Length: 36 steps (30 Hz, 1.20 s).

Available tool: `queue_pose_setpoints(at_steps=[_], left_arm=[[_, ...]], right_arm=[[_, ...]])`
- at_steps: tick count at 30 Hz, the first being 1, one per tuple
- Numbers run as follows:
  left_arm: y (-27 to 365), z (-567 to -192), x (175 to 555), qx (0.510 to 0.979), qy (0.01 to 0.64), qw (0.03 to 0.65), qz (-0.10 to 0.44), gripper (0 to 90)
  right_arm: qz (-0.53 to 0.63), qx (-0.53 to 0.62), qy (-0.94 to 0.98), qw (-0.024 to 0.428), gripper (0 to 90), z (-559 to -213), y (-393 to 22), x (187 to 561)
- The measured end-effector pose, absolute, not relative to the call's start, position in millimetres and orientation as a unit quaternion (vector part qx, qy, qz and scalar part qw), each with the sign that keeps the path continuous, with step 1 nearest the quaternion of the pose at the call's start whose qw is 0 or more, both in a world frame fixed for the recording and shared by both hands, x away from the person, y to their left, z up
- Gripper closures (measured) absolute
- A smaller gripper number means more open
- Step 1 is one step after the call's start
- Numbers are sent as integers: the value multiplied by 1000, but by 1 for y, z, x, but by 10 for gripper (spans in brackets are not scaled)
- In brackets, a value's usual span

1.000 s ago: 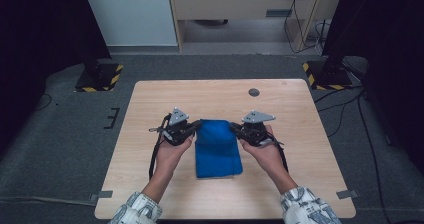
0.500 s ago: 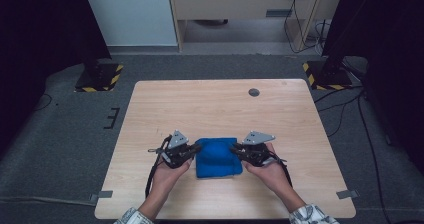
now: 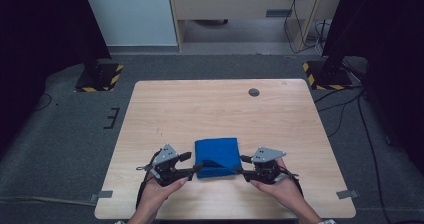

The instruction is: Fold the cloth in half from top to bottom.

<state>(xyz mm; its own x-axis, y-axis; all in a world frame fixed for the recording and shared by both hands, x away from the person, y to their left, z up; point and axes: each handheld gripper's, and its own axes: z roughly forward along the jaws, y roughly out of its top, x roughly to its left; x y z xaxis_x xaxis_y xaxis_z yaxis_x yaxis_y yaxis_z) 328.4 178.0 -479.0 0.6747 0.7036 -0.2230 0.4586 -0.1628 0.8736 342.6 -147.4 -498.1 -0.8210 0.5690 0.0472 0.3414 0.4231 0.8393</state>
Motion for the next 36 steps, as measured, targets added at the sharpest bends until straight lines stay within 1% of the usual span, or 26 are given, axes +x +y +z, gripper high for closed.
queue_pose_setpoints(at_steps=[2,4,5,6,9,12,14,17,19,21,23,25,30,36], left_arm=[[177,-480,337,744,403,519,123,320],[174,-485,348,745,411,507,134,330],[171,-488,353,747,417,500,131,327],[168,-491,357,754,415,492,126,325],[156,-506,358,798,394,434,143,318],[152,-515,352,819,378,405,148,313],[154,-515,352,816,381,407,154,282],[161,-506,355,800,386,427,172,197],[169,-499,358,788,393,437,183,136],[181,-493,362,776,404,443,197,109],[195,-490,366,768,416,438,212,80],[208,-490,371,766,426,428,222,76],[237,-499,384,758,462,404,221,70],[257,-513,396,770,480,362,217,60]], right_arm=[[467,276,831,123,483,-498,-149,343],[472,286,824,124,460,-499,-152,345],[473,291,822,125,448,-500,-153,346],[470,295,822,130,436,-501,-153,346],[468,303,819,139,395,-500,-157,348],[466,316,813,150,328,-500,-162,352],[462,327,809,159,284,-500,-165,356],[455,349,801,175,196,-500,-170,363],[456,358,791,192,164,-498,-174,367],[450,374,785,206,136,-495,-180,373],[445,388,778,216,123,-495,-188,378],[435,403,772,228,107,-496,-198,385],[412,441,762,235,103,-503,-224,399],[392,482,748,235,98,-511,-248,413]])
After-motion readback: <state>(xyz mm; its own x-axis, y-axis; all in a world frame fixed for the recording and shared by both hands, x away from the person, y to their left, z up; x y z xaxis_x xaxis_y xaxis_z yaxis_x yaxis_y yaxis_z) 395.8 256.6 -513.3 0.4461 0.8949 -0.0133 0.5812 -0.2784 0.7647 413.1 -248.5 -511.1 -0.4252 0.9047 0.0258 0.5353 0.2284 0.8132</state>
